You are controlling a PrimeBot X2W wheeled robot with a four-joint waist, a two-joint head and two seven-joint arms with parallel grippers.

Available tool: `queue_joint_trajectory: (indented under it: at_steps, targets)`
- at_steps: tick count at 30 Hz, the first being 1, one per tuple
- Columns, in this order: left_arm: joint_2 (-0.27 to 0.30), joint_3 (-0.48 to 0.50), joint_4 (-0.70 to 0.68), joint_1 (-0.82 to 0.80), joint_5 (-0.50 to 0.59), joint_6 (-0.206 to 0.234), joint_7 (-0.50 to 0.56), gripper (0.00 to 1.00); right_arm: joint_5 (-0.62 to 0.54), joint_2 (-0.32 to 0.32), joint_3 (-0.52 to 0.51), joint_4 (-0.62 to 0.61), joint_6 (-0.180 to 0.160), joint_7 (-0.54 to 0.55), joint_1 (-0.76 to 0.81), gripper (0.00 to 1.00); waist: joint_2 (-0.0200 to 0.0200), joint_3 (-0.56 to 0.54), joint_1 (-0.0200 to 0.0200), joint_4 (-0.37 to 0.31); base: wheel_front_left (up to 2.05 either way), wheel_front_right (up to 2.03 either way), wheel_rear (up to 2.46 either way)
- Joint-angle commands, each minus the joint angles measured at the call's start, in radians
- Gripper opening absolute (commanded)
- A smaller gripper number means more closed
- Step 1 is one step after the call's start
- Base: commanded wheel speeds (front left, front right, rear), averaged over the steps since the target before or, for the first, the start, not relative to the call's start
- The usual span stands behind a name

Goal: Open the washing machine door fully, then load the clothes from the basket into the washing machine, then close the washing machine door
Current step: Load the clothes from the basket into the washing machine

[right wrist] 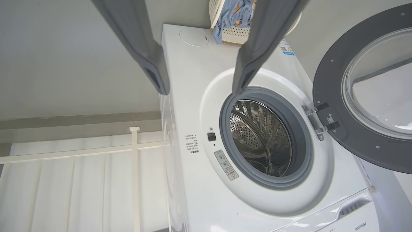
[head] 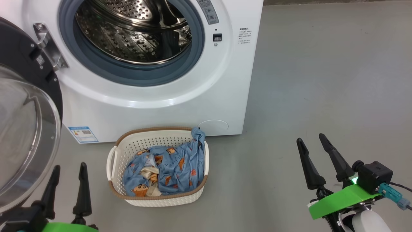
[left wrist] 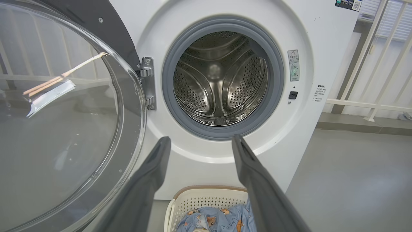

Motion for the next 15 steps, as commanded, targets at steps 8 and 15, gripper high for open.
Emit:
queue_joint_trajectory:
  at_steps: [8, 15]
  targets:
    - [0.009, 0.048, -0.014, -0.012, 0.016, -0.016, -0.012, 1.0, 0.001, -0.01, 0.023, -0.024, 0.009, -0.012, -0.006, 1.0, -0.0001, 0.002, 0.0, 0.003, 0.93, -0.93, 0.0]
    - [0.007, 0.056, -0.01, -0.017, 0.018, -0.019, -0.012, 1.0, 0.0, -0.007, 0.021, -0.027, 0.009, -0.012, -0.008, 1.0, -0.0001, 0.01, 0.0, 0.008, 1.0, -1.0, 0.0]
